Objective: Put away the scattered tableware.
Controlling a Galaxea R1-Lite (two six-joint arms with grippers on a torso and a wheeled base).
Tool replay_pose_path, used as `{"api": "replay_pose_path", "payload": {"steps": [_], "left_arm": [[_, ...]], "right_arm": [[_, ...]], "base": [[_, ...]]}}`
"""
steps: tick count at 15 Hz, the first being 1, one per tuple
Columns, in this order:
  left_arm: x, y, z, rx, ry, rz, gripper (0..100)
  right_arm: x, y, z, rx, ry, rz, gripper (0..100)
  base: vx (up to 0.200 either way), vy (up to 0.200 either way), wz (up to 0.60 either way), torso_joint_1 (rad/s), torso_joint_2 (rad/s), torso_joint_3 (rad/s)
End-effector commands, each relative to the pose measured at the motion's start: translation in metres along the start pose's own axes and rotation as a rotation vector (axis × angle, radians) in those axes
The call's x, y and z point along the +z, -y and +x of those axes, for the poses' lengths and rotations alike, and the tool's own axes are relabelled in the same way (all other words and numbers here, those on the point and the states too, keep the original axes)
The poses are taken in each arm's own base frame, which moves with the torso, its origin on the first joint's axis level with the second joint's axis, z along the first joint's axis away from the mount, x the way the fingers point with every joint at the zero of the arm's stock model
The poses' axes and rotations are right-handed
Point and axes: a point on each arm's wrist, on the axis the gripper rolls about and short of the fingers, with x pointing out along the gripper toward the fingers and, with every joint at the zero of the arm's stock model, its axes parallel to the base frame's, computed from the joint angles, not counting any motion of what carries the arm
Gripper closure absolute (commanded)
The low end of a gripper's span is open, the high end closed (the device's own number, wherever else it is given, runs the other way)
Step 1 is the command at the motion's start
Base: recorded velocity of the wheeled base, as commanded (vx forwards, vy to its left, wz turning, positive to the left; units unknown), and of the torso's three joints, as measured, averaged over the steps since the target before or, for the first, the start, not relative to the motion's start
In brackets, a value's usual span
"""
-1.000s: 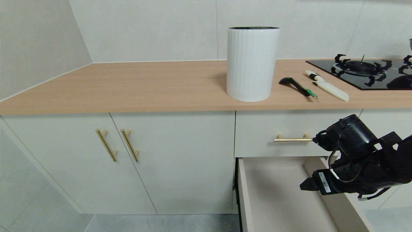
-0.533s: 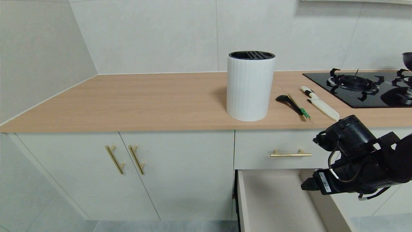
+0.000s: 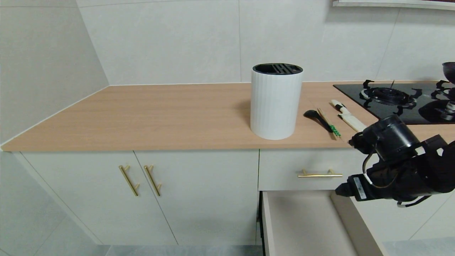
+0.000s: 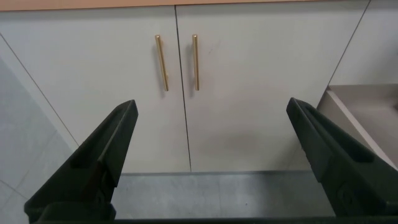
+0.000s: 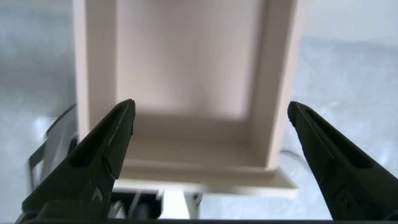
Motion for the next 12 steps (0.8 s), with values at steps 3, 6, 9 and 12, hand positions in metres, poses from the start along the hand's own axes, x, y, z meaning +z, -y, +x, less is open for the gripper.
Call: {"api": "replay_pose_path", "payload": {"steps": [3,6,9,12], "left_arm": [[0.000,0.000,0.000,-0.001,-0.002,0.000,0],[0.000,0.000,0.000,0.001,-0.002,0.000,0],[0.000,0.000,0.000,0.001,-0.002,0.000,0],[0.000,0.000,0.000,-0.001,-0.002,0.000,0]], "right_arm": [[0.051,0.006,-0.056,0.047,0.270,0.005,0],[0.070,0.006,-0.038,0.039,0.346,0.061,0],[0.079,0.012,-0.014,0.016,0.400,0.109,0],[0.086,0.011,0.006,0.009,0.431,0.141,0]], "base": [[0.000,0.000,0.00,0.000,0.00,0.000],[0.000,0.000,0.00,0.000,0.00,0.000],[0.000,0.000,0.00,0.000,0.00,0.000],[0.000,0.000,0.00,0.000,0.00,0.000]]}}
